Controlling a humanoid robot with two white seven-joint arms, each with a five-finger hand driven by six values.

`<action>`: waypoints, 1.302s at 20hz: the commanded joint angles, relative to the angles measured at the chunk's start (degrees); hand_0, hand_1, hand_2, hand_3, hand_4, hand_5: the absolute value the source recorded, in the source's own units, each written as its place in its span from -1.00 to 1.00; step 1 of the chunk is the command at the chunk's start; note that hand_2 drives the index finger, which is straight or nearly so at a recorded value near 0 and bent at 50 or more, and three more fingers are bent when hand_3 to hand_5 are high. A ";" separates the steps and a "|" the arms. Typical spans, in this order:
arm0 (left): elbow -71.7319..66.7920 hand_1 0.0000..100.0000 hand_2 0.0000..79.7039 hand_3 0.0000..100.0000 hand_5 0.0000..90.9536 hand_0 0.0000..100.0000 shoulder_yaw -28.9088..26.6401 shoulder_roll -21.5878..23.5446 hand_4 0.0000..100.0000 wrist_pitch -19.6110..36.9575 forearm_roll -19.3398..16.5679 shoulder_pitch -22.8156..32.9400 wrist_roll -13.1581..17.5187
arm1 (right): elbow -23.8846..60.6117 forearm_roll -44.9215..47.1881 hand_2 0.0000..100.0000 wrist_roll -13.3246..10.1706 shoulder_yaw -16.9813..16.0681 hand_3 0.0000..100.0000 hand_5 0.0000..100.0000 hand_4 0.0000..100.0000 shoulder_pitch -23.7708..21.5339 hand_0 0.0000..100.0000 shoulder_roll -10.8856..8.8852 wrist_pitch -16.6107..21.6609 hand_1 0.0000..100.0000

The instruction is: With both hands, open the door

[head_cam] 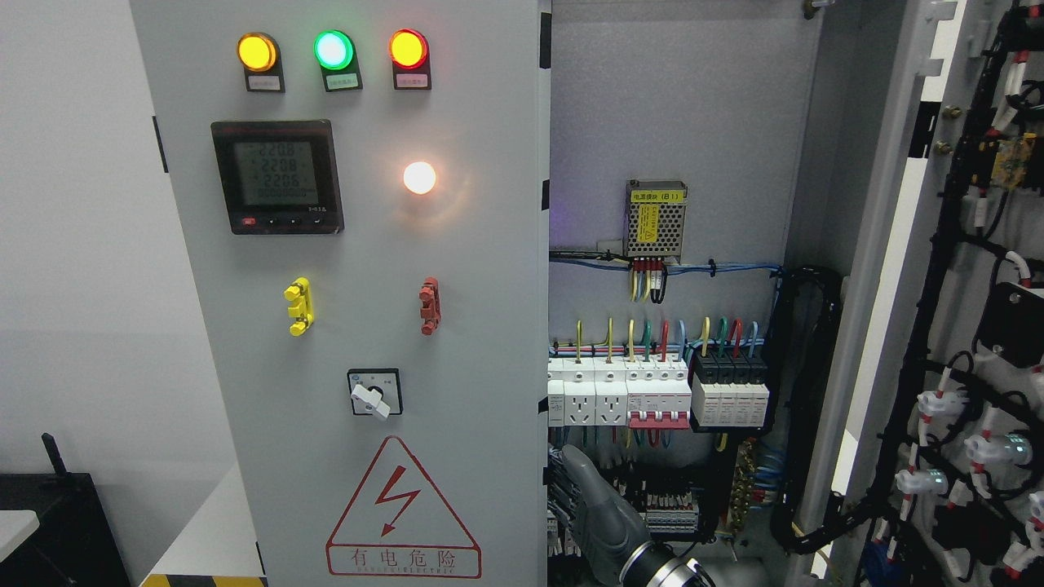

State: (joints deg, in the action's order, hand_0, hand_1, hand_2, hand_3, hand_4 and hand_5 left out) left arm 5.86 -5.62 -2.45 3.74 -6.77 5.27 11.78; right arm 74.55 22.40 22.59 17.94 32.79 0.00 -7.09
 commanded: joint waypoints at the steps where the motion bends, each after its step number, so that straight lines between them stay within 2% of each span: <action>1: -0.05 -1.00 -1.00 -1.00 -1.00 -1.00 0.00 -0.01 -0.95 -0.05 0.00 0.00 0.00 | 0.07 0.01 -1.00 -0.01 0.43 -1.00 -1.00 -1.00 0.00 -0.54 1.41 -0.03 -1.00; 5: -0.05 -1.00 -1.00 -1.00 -1.00 -1.00 0.00 -0.01 -0.95 -0.05 0.00 0.00 0.00 | 0.42 0.01 -1.00 0.08 0.43 -1.00 -1.00 -1.00 -0.18 -0.54 1.41 -0.03 -1.00; 9: -0.05 -1.00 -1.00 -1.00 -1.00 -1.00 0.00 -0.01 -0.95 -0.05 0.00 0.00 0.00 | 1.38 0.01 -1.00 1.49 0.43 -1.00 -1.00 -1.00 -0.70 -0.54 1.50 0.06 -1.00; 19: 0.03 -1.00 -1.00 -1.00 -1.00 -1.00 0.00 -0.01 -0.95 -0.05 0.00 0.00 0.00 | 4.37 1.50 -1.00 3.07 1.56 -1.00 -1.00 -1.00 -2.46 -0.54 1.41 0.15 -1.00; 26: 0.03 -1.00 -1.00 -1.00 -1.00 -1.00 0.00 0.08 -0.95 -0.05 0.00 0.00 0.00 | 5.87 2.21 -1.00 3.16 2.09 -1.00 -1.00 -1.00 -2.99 -0.54 1.32 0.15 -1.00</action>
State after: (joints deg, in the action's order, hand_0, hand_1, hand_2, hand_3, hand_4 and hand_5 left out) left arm 5.86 -5.62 -2.46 3.74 -6.77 5.27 11.78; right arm 78.07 24.08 25.60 19.16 30.41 0.00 -6.91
